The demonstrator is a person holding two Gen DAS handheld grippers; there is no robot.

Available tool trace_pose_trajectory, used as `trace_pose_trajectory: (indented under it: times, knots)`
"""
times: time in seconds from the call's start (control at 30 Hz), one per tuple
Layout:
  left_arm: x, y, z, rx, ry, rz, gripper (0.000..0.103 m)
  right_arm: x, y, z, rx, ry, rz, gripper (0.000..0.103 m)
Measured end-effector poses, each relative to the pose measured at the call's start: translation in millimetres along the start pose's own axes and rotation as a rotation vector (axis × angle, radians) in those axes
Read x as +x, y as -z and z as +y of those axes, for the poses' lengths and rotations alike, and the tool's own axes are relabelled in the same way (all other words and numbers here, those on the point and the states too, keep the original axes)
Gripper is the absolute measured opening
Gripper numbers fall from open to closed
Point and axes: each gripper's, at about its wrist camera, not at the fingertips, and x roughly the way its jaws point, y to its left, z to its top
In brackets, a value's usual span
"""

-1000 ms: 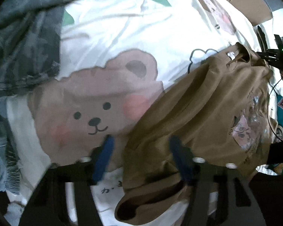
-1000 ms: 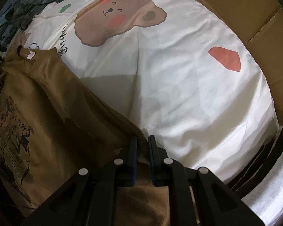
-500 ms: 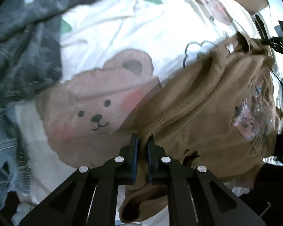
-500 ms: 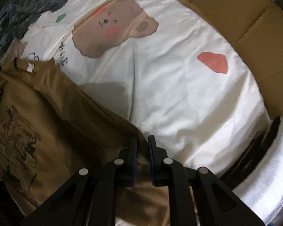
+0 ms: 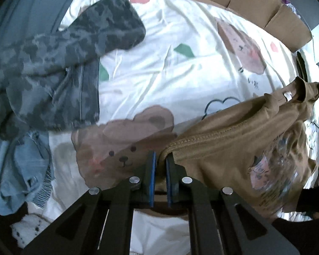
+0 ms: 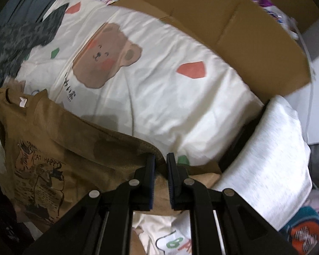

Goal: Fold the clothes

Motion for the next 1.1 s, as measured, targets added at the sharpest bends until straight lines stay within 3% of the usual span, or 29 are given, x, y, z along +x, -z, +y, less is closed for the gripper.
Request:
trace_pose_trajectory:
  times: [0.57,1.1]
  knots:
    - [-49.0,-93.7,-19.1,0.046,-0.050,-0.070,0.006,-53.0,-9.5,-25.9,0.131,0.053,-0.050,0.009]
    - [-37.9,-174.9,-16.6,-0.012,-0.048,-0.126,0.005,-54.2,-40.5,-54.8,0.183,0.093,-0.078,0.009]
